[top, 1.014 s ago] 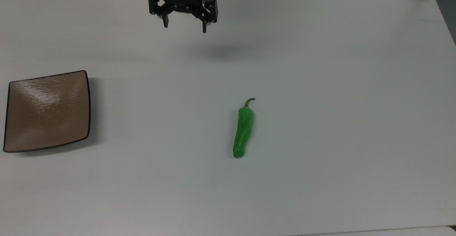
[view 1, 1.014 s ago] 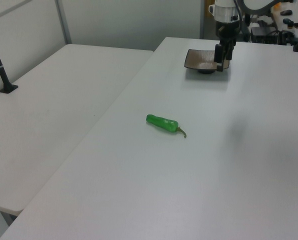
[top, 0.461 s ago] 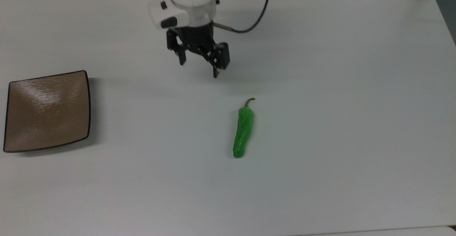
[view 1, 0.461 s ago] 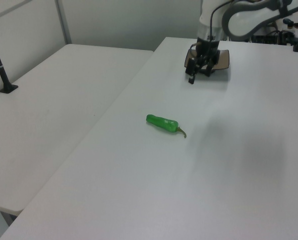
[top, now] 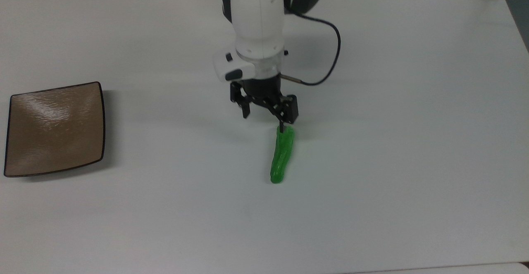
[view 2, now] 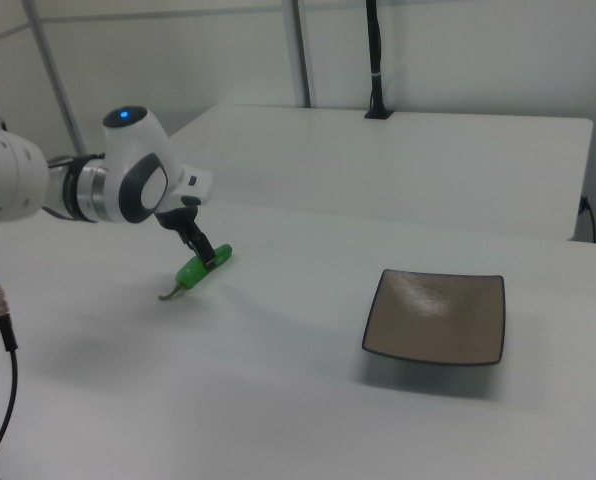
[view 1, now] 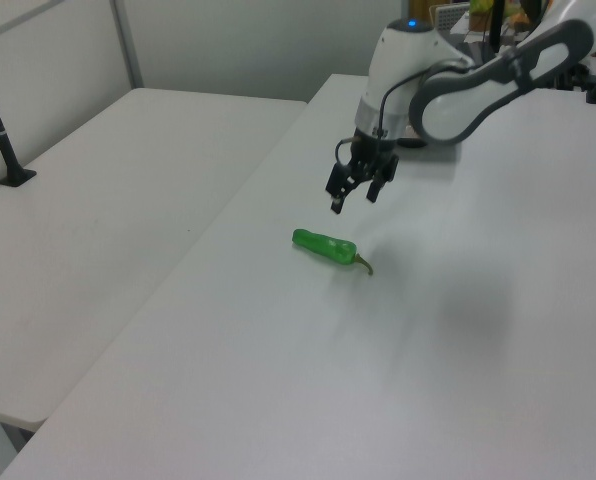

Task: Chili peppers are placed on a ceramic plate
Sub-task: 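Lower the gripper onto the green chili pepper and close it, then lift the chili pepper and carry it over the brown plate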

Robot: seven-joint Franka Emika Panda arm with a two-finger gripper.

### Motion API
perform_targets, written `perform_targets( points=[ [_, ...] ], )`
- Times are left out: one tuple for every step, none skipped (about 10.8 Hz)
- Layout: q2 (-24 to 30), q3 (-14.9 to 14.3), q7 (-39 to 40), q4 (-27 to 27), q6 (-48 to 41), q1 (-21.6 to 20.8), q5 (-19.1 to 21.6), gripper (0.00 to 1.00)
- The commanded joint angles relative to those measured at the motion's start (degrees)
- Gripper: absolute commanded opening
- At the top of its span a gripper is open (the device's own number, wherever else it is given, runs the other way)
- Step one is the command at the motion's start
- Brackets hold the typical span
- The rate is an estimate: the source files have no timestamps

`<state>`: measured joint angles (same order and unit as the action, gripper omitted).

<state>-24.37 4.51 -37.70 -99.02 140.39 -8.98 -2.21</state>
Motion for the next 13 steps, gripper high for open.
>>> perform_targets(
  points=[
    [-5.41, -0.2, -1.5, 3.21, 4.19, -2.09, -1.65, 1.0],
    [-6.3, -0.2, -1.5, 3.57, 4.28, -2.18, -2.27, 1.0],
    [-7.09, -0.2, -1.5, 4.1, 4.54, -2.18, -2.8, 1.0],
    [-9.01, -0.2, -1.5, 5.67, 4.89, -2.35, -3.15, 1.0],
    [-9.64, -0.2, -1.5, 6.47, 4.89, -3.05, -3.16, 0.99],
    [-9.56, -0.2, -1.41, 6.47, 4.89, -3.23, -3.85, 0.87],
    [-9.64, -0.2, -1.5, 6.39, 4.89, -3.32, -5.16, 0.63],
    [-9.73, -0.2, -1.59, 6.39, 4.89, -3.32, -5.61, 0.35],
    [-9.73, -0.2, -1.5, 6.47, 4.81, -3.23, -5.62, 0.22],
    [-9.73, -0.2, -1.5, 6.48, 4.81, -3.23, -5.62, 0.2],
    [-9.73, -0.2, -1.41, 6.48, 4.72, -3.23, -5.7, 0.19],
    [-9.65, -0.2, -1.24, 6.56, 4.54, -3.15, -5.79, 0.19],
    [-9.04, -0.2, -0.97, 7.17, 4.11, -2.97, -5.7, 0.19]
  ],
)
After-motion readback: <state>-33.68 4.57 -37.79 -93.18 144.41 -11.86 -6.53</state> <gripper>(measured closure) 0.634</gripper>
